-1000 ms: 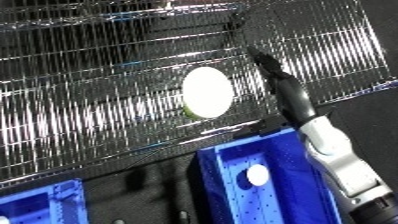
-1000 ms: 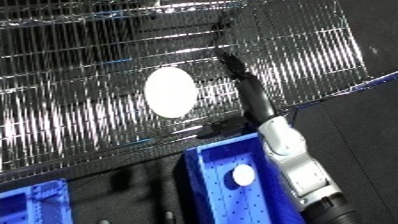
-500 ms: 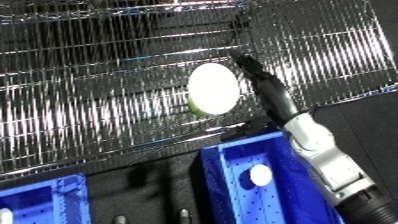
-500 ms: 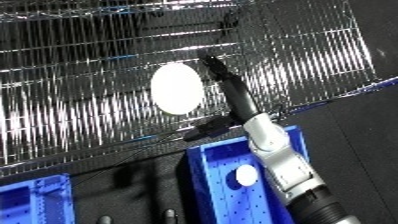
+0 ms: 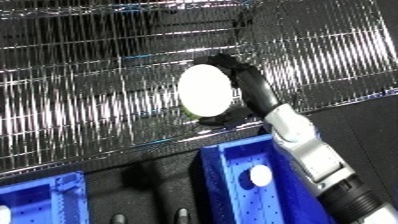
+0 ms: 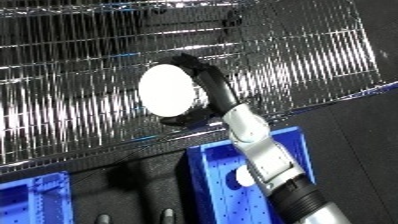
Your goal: Pick up the object and place it into the box
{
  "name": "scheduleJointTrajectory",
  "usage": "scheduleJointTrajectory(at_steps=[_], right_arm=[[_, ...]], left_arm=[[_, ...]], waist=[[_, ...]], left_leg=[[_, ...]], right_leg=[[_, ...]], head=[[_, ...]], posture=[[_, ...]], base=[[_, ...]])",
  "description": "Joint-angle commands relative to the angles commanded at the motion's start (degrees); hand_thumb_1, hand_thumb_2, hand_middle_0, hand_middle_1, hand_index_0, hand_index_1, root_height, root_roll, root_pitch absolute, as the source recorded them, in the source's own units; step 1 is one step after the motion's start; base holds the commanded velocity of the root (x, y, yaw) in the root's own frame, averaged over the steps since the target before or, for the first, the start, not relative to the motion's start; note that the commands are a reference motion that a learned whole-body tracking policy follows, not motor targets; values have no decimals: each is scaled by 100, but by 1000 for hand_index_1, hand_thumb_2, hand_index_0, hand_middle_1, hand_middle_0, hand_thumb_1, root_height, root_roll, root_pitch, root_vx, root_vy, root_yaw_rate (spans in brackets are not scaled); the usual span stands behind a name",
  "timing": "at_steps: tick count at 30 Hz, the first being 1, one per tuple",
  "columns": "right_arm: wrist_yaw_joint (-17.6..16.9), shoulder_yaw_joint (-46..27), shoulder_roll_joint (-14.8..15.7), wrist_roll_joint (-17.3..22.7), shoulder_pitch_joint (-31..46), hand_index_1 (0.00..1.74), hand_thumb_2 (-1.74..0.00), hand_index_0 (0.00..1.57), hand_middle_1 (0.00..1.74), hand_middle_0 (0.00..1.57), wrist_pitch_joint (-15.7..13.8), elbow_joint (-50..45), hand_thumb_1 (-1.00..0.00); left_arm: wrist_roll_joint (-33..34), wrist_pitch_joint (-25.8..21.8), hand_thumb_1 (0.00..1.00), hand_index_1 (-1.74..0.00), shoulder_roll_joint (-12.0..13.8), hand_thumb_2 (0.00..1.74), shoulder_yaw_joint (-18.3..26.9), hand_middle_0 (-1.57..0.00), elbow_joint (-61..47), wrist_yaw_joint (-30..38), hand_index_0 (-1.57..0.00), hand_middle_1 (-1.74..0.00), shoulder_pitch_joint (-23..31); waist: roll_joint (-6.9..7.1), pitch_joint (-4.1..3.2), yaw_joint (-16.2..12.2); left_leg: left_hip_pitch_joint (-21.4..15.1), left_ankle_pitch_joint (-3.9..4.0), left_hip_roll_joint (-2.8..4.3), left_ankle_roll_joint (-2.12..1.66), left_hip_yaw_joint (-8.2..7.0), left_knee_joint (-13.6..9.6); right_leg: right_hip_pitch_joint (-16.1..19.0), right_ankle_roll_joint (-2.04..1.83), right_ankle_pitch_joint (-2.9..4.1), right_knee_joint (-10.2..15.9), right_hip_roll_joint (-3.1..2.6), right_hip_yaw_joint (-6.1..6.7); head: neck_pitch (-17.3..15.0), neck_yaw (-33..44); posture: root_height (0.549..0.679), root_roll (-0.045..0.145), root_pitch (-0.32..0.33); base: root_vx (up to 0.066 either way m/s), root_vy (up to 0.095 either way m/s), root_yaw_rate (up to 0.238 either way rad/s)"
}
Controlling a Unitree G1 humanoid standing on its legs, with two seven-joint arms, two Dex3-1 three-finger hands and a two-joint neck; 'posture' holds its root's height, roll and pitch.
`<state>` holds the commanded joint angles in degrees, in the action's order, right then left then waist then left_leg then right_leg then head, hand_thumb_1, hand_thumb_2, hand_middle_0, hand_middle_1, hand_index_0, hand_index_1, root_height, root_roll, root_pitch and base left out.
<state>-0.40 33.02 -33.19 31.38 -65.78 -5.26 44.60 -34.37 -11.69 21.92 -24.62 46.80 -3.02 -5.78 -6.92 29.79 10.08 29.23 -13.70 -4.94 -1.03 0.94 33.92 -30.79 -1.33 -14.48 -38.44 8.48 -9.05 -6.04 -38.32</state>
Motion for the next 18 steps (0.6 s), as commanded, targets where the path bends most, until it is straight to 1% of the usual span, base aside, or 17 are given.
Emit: scheduleJointTrajectory(at_steps=[2, 7, 10, 13, 15, 18], right_arm=[[8, 9, 1, 15, -42, 1218, -1218, 1099, 1218, 1099, 12, 32, -700], [-21, -18, -6, 36, -11, 1653, -1653, 1492, 1653, 1492, 47, 62, -950], [-35, -47, -22, 79, 15, 1653, -1653, 1492, 1653, 1492, 22, 80, -950], [-28, -94, -63, 122, 37, 1653, -1653, 1492, 1653, 1492, -64, 67, -950], [-51, -148, -101, 138, 70, 1653, -1653, 1492, 1653, 1492, -170, 8, -950], [-170, -266, -177, 106, 174, 1653, -1653, 1492, 1653, 1492, -345, -232, -950]], left_arm=[[-28, 13, 0, 0, 12, 0, -8, 0, -28, -5, 0, 0, 30], [-31, 3, 0, 0, 10, 0, -21, 0, -98, -8, 0, 0, 86], [-9, -23, 0, 0, 12, 0, -24, 0, -122, -9, 0, 0, 104], [7, -33, 0, 0, 15, 0, -16, 0, -132, -9, 0, 0, 115], [9, -9, 0, 0, 0, 0, 7, 0, -110, -9, 0, 0, 115], [44, 49, 0, 0, -39, 0, 59, 0, -40, -34, 0, 0, 131]], waist=[[-22, 0, 14], [-47, 0, 34], [-41, 0, 38], [-29, 0, 30], [-16, 0, 9], [25, 0, -52]], left_leg=[[3, 8, -12, 1, 0, -18], [15, 18, -27, 14, 9, -45], [-2, 33, -20, 19, 20, -83], [-55, 51, -9, 15, 32, -143], [-93, 55, 4, 5, 35, -168], [-161, 51, 41, -16, 31, -192]], right_leg=[[-6, -4, 6, 10, 10, -6], [-22, -7, 6, 10, 27, -10], [-10, -7, 7, 24, 24, -16], [36, -9, 12, 65, 19, -20], [75, -18, 22, 100, 24, -13], [142, -43, 55, 175, 28, 9]], head=[[-20, -9], [61, 39], [105, 63], [117, 100], [85, 114], [60, 198]], posture=[[646, 82, 116], [646, 80, 119], [646, 79, 119], [647, 78, 117], [647, 78, 114], [649, 77, 108]], base=[[-13, 26, 23], [-25, 12, 19], [-37, -7, -5], [-35, -11, -8], [-30, -11, -26], [-18, -5, -83]])
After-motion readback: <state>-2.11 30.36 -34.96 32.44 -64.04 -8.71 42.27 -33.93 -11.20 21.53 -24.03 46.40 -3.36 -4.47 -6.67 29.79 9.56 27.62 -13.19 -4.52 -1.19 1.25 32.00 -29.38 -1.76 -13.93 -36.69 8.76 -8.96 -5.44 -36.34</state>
